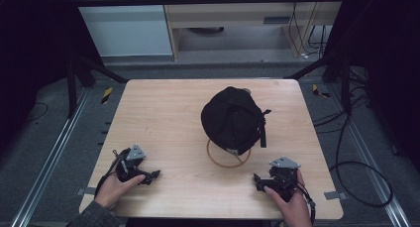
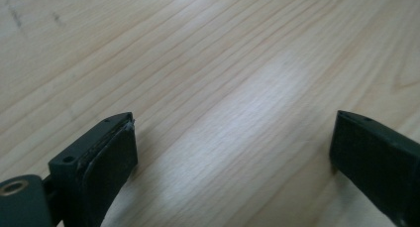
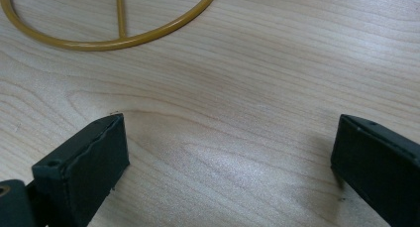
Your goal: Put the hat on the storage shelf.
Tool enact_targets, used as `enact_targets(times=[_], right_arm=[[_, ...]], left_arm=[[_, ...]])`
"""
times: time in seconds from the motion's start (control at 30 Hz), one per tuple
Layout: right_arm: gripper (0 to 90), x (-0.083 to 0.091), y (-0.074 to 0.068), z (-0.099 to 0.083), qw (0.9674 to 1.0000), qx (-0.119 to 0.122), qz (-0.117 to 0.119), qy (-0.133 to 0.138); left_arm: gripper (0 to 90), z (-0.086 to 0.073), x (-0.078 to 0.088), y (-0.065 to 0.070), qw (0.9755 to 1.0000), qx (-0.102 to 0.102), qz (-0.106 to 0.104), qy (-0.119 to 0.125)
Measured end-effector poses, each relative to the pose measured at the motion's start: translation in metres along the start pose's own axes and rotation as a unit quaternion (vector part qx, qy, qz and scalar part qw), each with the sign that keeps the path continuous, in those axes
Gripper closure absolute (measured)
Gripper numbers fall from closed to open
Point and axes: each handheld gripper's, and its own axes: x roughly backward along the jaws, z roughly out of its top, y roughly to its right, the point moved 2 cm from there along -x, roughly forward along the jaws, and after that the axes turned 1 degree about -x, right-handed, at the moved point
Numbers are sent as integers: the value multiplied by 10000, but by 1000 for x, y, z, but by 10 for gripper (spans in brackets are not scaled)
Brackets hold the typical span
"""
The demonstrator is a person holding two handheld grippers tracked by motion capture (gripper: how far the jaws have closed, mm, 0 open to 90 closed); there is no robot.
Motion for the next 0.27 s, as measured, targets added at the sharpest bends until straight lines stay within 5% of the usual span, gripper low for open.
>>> enact_targets(times=[0.27], right_arm=[[15,0,0,0,10000,1,-1,0]], left_arm=[[9,-3,-1,-6,9998,-8,-36,179]])
